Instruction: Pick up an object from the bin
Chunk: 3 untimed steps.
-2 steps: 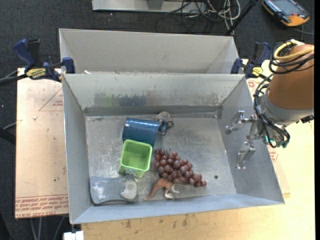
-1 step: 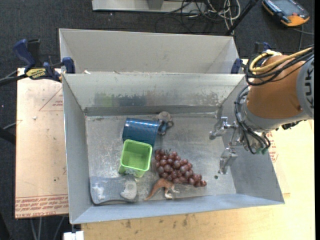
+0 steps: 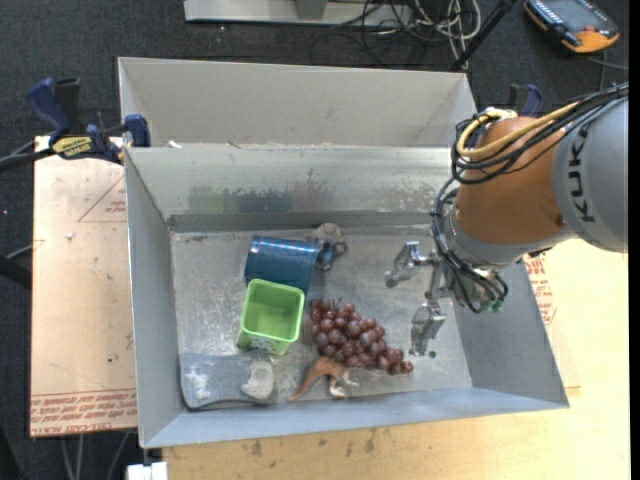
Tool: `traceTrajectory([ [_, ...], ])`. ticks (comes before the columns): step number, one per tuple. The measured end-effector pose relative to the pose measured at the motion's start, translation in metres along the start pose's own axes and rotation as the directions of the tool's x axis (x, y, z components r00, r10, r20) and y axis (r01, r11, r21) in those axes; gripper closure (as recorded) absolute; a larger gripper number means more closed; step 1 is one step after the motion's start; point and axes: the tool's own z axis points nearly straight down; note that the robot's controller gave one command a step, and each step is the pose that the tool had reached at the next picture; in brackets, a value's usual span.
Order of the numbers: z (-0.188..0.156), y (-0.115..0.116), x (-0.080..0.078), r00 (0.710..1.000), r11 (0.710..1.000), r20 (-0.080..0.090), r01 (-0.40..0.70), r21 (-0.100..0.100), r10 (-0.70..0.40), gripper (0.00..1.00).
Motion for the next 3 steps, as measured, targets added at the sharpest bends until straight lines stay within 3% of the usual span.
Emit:
traceTrajectory([
  [1,0.025,0.009,0.027,0.996,0.996,0.011,-0.090,0.002,0.090,0.00],
  [2,0.070,0.071,0.020,0.987,0.988,0.021,0.156,0.016,-0.156,1.00],
  [3,0.070,0.071,0.019,0.987,0.988,0.021,0.157,0.016,-0.157,1.00],
])
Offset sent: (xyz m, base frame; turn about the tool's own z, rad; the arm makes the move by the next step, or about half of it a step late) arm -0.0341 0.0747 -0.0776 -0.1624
